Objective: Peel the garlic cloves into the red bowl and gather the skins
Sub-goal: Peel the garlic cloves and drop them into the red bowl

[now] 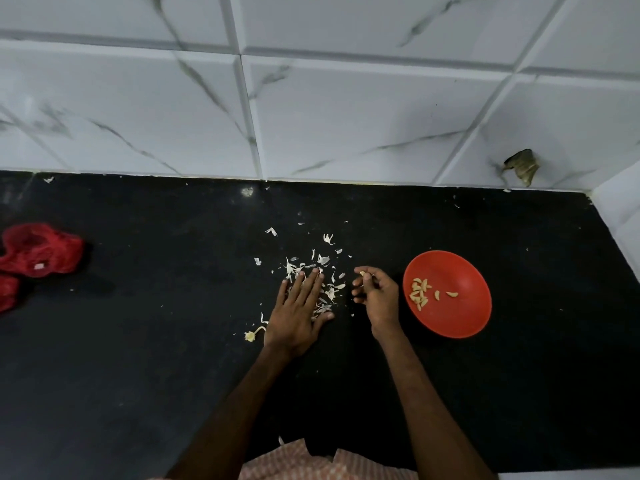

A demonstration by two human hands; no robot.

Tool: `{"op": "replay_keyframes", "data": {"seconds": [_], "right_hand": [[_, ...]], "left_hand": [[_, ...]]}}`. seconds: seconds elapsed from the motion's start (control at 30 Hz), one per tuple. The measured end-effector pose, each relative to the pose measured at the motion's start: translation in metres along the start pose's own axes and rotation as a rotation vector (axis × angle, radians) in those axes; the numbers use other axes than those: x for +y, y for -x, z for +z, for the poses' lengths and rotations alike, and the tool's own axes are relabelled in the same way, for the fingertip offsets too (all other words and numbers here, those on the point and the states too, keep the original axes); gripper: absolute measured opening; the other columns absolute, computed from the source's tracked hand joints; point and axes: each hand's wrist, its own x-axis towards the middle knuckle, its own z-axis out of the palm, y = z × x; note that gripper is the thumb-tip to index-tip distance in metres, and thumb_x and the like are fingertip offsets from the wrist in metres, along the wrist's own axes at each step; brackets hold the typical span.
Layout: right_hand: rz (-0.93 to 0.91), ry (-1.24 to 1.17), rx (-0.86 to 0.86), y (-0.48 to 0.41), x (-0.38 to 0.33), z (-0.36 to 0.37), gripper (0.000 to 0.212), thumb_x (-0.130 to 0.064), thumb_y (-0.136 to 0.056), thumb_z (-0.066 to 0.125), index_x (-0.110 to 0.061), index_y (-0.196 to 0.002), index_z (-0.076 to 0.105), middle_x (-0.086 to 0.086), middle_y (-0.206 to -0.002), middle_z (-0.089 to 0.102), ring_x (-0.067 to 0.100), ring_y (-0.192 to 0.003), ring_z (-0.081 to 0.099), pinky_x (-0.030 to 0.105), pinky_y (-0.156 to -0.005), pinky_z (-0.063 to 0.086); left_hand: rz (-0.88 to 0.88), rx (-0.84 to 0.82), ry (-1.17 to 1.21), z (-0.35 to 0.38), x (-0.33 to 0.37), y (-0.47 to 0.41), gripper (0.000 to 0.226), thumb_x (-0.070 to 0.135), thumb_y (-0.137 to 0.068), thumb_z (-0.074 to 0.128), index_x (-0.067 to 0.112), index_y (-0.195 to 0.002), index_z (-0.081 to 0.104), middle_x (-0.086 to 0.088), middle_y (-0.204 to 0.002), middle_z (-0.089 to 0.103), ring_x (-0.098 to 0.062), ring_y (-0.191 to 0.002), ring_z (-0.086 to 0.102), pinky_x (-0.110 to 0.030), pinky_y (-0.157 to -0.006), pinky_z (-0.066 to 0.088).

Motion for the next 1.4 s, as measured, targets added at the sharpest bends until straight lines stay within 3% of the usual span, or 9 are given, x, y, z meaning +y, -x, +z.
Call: {"op": "replay_keyframes", "data": {"seconds": [0.13, 0.27, 0.47, 0.57, 0.7, 1.0, 1.13, 1.23, 1.4], "right_hand": [[-0.009, 0.014, 0.008, 0.002, 0.0, 0.002, 0.026, -0.007, -0.104, 0.048, -0.019, -0.1, 0.071, 0.006, -0.083, 0.068, 0.013, -0.068, 0.061, 0.023, -0.057, 0.051], [-0.059, 0.02, -0.022, 0.007, -0.005, 0.001, 0.024, -0.003, -0.101, 0.051, -0.016, -0.101, 0.072, 0.005, -0.082, 0.069, 0.01, -0.063, 0.061, 0.023, -0.057, 0.051], [-0.096, 0.002, -0.052, 0.004, -0.011, -0.012, 0.024, 0.001, -0.097, 0.057, -0.017, -0.101, 0.072, 0.007, -0.087, 0.074, 0.014, -0.071, 0.066, 0.023, -0.064, 0.055], [-0.094, -0.03, -0.029, 0.003, -0.014, -0.012, 0.024, 0.001, -0.097, 0.057, -0.018, -0.101, 0.072, 0.008, -0.087, 0.074, 0.015, -0.071, 0.068, 0.025, -0.066, 0.056], [-0.086, -0.036, 0.016, 0.003, -0.013, -0.01, 0.023, 0.0, -0.098, 0.057, -0.018, -0.101, 0.072, 0.007, -0.086, 0.075, 0.015, -0.07, 0.068, 0.026, -0.066, 0.057], [-0.112, 0.013, 0.017, -0.008, -0.02, -0.016, 0.023, -0.003, -0.099, 0.056, -0.02, -0.104, 0.071, 0.005, -0.089, 0.075, 0.016, -0.069, 0.069, 0.025, -0.063, 0.057], [-0.1, 0.014, -0.017, -0.01, -0.015, -0.007, 0.022, -0.005, -0.1, 0.055, -0.019, -0.105, 0.071, 0.003, -0.09, 0.076, 0.017, -0.07, 0.07, 0.026, -0.063, 0.055], [-0.071, 0.011, -0.009, -0.01, -0.01, -0.006, 0.019, -0.007, -0.101, 0.053, -0.017, -0.107, 0.069, 0.002, -0.091, 0.076, 0.02, -0.072, 0.072, 0.029, -0.063, 0.055], [0.016, 0.04, -0.038, -0.012, -0.008, -0.013, 0.014, -0.007, -0.099, 0.058, -0.017, -0.105, 0.065, 0.004, -0.094, 0.076, 0.02, -0.081, 0.074, 0.028, -0.07, 0.059]], "left_hand": [[-0.012, 0.007, 0.016, 0.002, -0.001, 0.0, 0.076, 0.066, -0.098, 0.002, 0.022, -0.16, -0.002, 0.007, -0.167, -0.008, -0.018, -0.154, -0.01, -0.046, -0.123, -0.005], [-0.052, 0.062, 0.071, 0.002, -0.002, 0.0, 0.059, 0.047, -0.105, 0.007, 0.026, -0.16, 0.004, 0.012, -0.166, -0.003, -0.012, -0.154, -0.005, -0.04, -0.123, -0.008], [-0.107, 0.141, 0.103, -0.008, 0.007, -0.003, 0.068, 0.018, -0.09, 0.023, 0.02, -0.158, 0.02, 0.006, -0.164, 0.021, -0.019, -0.151, 0.021, -0.039, -0.123, 0.002], [-0.011, 0.122, 0.061, -0.019, 0.029, -0.019, 0.058, 0.036, -0.101, 0.029, 0.015, -0.155, 0.028, 0.0, -0.162, 0.025, -0.022, -0.151, 0.024, -0.045, -0.12, 0.013], [0.104, -0.023, -0.011, -0.001, 0.043, -0.035, 0.07, 0.058, -0.101, 0.022, 0.015, -0.156, 0.03, 0.001, -0.164, 0.02, -0.02, -0.151, 0.021, -0.044, -0.121, 0.012], [0.051, -0.044, 0.015, -0.004, 0.024, -0.043, 0.08, 0.065, -0.1, 0.003, 0.011, -0.157, 0.02, -0.003, -0.165, 0.016, -0.022, -0.153, 0.015, -0.041, -0.121, 0.007], [-0.026, 0.028, 0.017, -0.027, -0.003, -0.063, 0.084, 0.066, -0.095, -0.008, 0.015, -0.159, 0.01, 0.001, -0.166, -0.003, -0.021, -0.153, -0.005, -0.04, -0.124, -0.004], [-0.015, 0.022, 0.023, -0.044, -0.007, -0.088, 0.078, 0.063, -0.093, -0.002, 0.02, -0.158, -0.002, 0.004, -0.165, -0.013, -0.018, -0.152, -0.013, -0.04, -0.123, -0.01], [0.1, -0.128, -0.03, -0.029, 0.002, -0.104, 0.072, 0.06, -0.098, 0.011, 0.026, -0.16, 0.001, 0.009, -0.166, -0.009, -0.015, -0.154, -0.008, -0.044, -0.125, 0.002]]}}
